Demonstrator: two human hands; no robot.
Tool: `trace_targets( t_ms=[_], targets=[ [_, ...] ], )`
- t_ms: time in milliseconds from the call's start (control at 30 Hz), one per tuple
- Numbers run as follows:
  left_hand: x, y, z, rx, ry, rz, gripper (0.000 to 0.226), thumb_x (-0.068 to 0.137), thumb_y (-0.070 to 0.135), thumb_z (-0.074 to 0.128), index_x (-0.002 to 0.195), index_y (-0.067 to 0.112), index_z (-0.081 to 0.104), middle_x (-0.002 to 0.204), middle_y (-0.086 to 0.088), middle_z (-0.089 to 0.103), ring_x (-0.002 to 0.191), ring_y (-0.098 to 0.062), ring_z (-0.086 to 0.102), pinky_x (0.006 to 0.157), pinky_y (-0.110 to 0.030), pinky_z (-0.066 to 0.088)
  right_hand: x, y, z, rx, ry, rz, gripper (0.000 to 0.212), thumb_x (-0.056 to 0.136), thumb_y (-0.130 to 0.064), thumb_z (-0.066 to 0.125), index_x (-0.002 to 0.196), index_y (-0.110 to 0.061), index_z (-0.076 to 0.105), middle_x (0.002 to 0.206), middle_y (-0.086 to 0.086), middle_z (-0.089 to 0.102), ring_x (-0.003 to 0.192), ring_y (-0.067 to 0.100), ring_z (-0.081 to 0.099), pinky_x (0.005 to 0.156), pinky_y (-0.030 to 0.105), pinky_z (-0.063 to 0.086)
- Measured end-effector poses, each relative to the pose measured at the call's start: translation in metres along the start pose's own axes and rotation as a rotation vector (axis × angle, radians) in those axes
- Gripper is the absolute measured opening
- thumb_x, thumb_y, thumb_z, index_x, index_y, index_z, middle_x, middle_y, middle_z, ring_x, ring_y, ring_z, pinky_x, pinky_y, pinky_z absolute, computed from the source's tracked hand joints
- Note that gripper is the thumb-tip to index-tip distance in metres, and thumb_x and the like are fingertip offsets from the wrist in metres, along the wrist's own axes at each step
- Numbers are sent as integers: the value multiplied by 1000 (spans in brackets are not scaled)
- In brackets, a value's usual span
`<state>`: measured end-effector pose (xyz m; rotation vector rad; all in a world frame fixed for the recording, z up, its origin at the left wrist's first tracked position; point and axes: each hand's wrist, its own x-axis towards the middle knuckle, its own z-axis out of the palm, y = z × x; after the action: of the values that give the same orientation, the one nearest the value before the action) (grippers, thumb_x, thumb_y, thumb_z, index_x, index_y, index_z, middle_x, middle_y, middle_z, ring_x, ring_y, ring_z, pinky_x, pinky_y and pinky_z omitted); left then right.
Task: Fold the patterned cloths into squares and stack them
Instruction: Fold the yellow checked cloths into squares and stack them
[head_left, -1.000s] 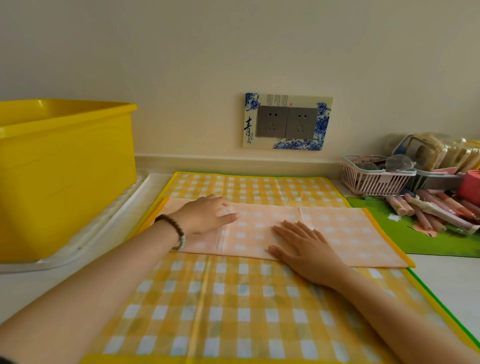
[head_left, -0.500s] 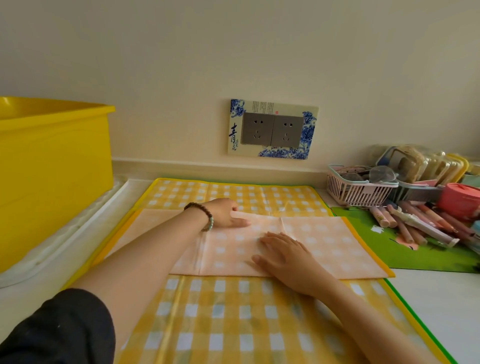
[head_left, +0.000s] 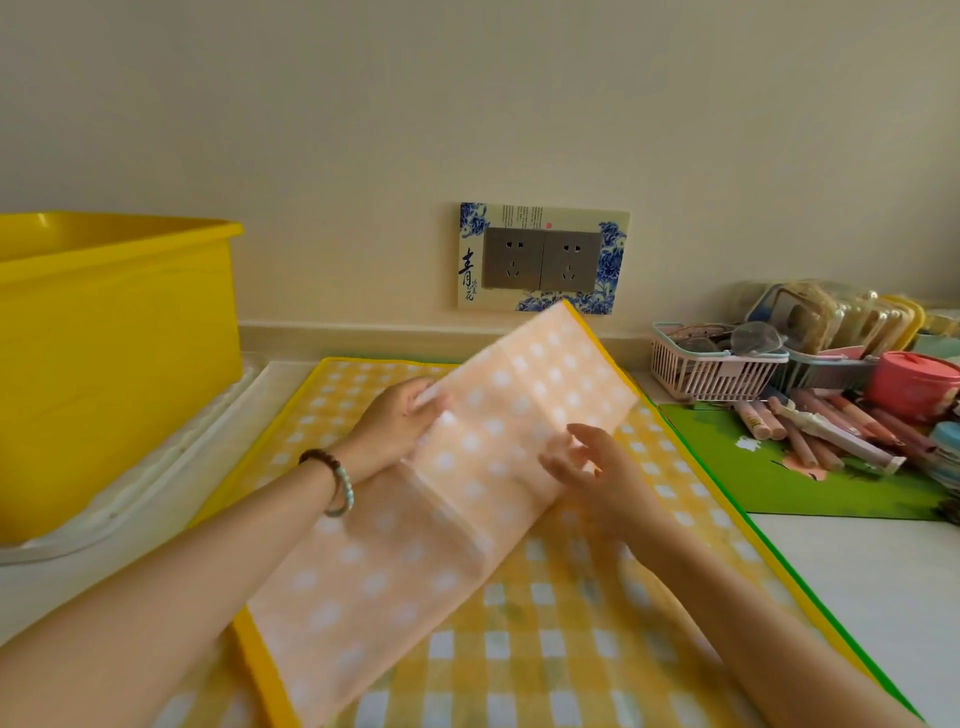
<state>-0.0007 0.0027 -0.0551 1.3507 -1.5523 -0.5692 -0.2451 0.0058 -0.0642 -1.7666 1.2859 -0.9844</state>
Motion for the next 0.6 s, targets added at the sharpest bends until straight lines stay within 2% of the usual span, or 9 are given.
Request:
trace_targets(
  t_ms=[33,100,167,233,333,400,467,533,600],
  targets=[
    [-4,-2,0,-65,65,-22,50,79,52,55,101,6,61,87,-13,63,73,-17,53,68,-30,41,0,-1,-1,75,11,40,68,78,-34,72,137,-18,41,135,2,47,118,12,46,88,24,37],
    [-13,-4,2,-167,194,-96,41,81,45,55,97,7,59,80,-14,61,69,-19,53,65,-32,43,-3,-4,-2,250,3,144,77,76,-30,75,140,-17,34,138,3,45,121,19,50,88,29,44],
    [-19,-5,8,-179,291,-147,20,92,29,53,91,10,56,69,-5,56,62,-19,50,58,-30,40,-6,-7,-1,433,-61,251,78,76,-23,76,141,-16,32,126,5,56,99,20,65,78,28,53],
    [-22,-8,16,-121,328,-191,11,97,23,47,97,15,54,77,-1,57,71,-21,54,62,-29,41,-8,-8,1,475,-134,295,76,77,-15,75,140,-13,32,103,4,66,78,18,69,68,28,56],
    [-22,-15,21,-22,291,-344,36,97,26,47,125,4,51,113,-8,59,103,-25,57,79,-27,42,-9,-5,0,344,-126,285,77,73,-12,78,137,-13,36,93,2,65,75,18,67,66,26,56],
    [-24,-19,19,-1,202,-366,33,94,26,53,111,-2,57,100,-10,59,84,-21,56,69,-27,40,-8,-4,-5,304,-128,285,72,74,-9,77,135,-14,38,88,1,61,71,16,65,58,21,55],
    [-31,-18,15,-1,125,-382,24,91,23,59,98,1,60,85,-9,57,67,-18,51,57,-26,37,-7,-2,-9,276,-149,283,70,75,-8,77,134,-15,41,88,2,61,71,17,66,61,23,55],
    [-35,-18,10,-10,77,-407,23,87,24,64,99,5,61,82,-6,57,69,-19,56,55,-25,39,-7,0,-10,258,-161,268,66,75,-7,76,131,-15,43,89,3,62,72,17,66,63,25,56],
    [-38,-21,4,27,28,-412,31,79,36,71,93,12,58,80,-5,50,73,-21,52,63,-26,38,-8,-1,-10,268,-177,252,61,76,-6,75,128,-15,45,89,4,63,71,17,66,58,22,56]
  ],
)
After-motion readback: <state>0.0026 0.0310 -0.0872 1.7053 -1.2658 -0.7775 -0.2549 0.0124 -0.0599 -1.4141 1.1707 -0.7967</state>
